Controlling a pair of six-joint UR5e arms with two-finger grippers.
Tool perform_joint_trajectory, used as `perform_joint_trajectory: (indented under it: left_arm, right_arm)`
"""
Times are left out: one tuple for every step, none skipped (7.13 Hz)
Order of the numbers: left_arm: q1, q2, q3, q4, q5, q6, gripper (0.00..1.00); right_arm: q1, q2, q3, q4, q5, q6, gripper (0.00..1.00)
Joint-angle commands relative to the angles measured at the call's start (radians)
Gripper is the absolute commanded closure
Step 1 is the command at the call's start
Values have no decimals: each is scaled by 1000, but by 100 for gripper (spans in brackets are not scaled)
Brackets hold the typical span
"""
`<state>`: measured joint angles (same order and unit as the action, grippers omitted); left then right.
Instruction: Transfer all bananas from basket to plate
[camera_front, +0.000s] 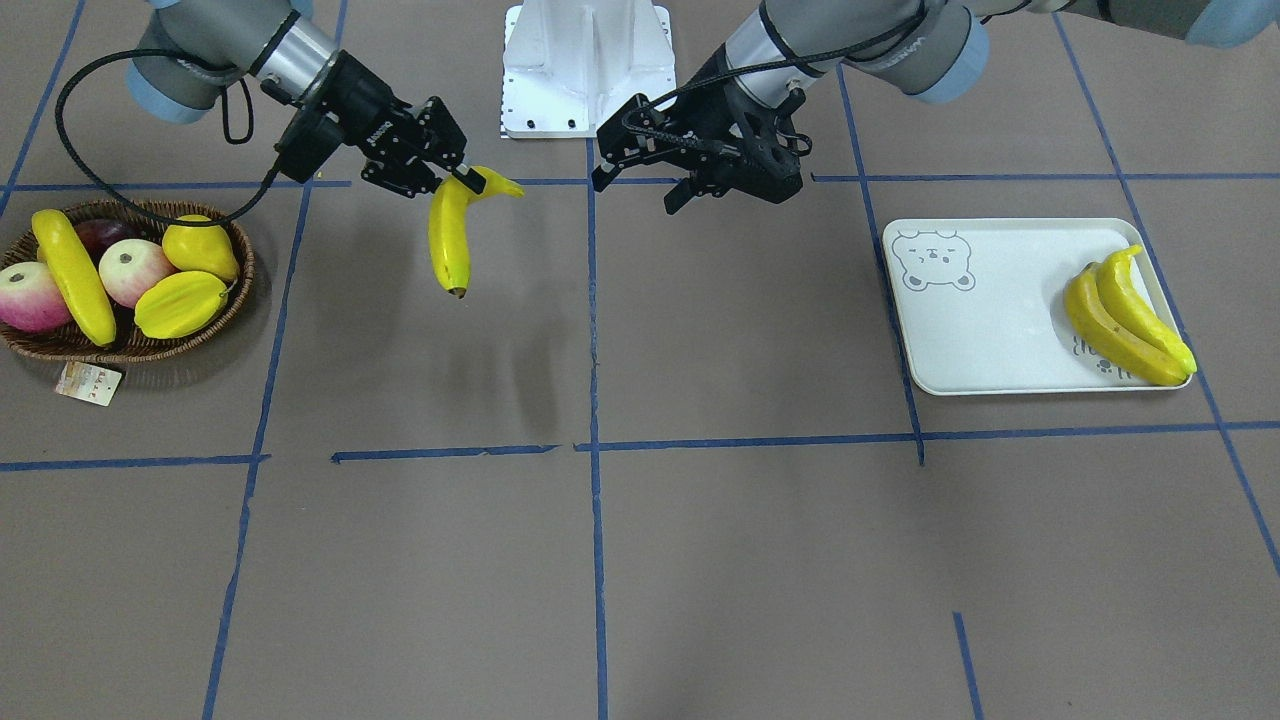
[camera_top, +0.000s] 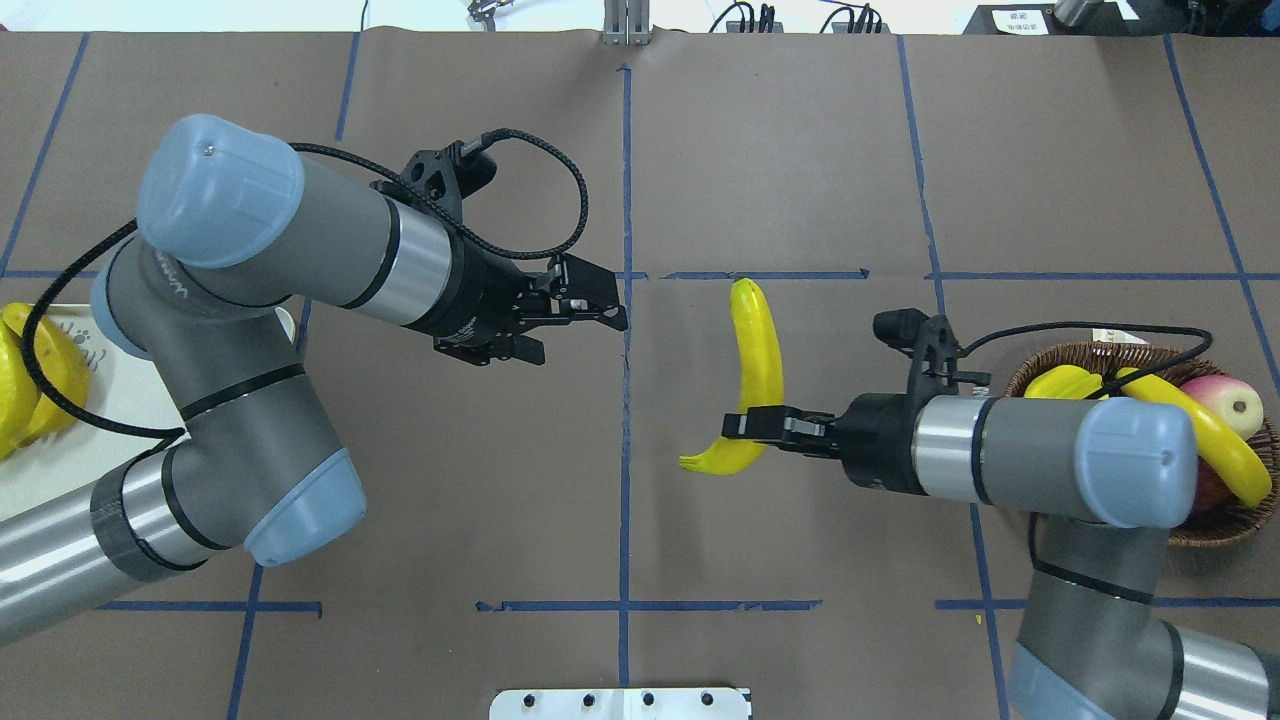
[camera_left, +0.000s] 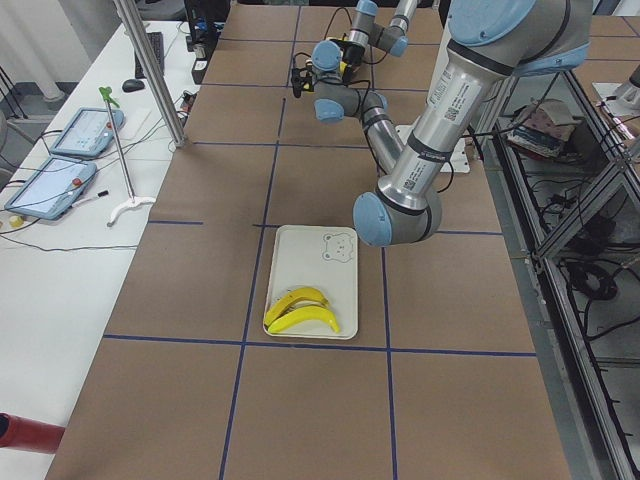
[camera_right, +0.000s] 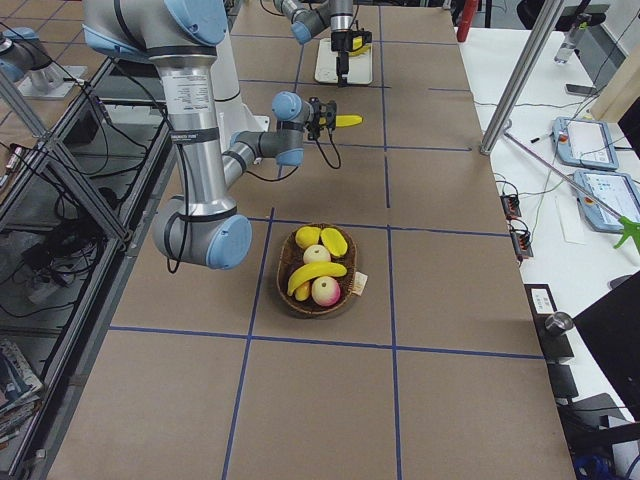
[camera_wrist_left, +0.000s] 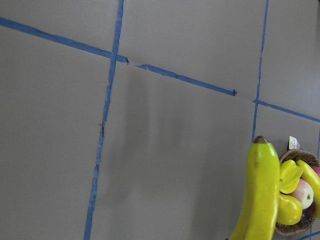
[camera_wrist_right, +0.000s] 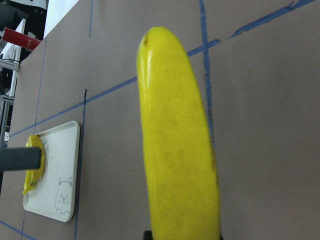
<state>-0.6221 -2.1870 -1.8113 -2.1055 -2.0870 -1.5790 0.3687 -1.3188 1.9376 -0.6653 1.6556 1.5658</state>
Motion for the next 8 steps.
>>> perform_joint_trajectory:
  left_arm:
    - [22,-43,49,-2,66,-18,1]
    - [24,-46,56,-2,79,-18,1]
    - [27,-46,61,-2,79,-18,6]
    - [36,-45,64,-1,79,-18,20]
    - [44,-43,66,4,79,-18,43]
    - [56,-39,66,7,79,-19,58]
    - [56,-36,64,7,78,-19,69]
    - [55,-33,61,10,79,-21,94]
  right_arm:
    - [-69,142,0,-164,-77,23,94]
    - [-85,165,0,-189,-107,37,94]
    - [-91,168,3,-189,-118,37,94]
    - [-91,170,4,-189,-119,37,94]
    - [-91,174,6,-189,-119,37,94]
    - [-91,174,6,-189,-119,39,93]
    - [-91,176,7,-188,-119,45,88]
    - [-90,176,6,-189,-119,45,55]
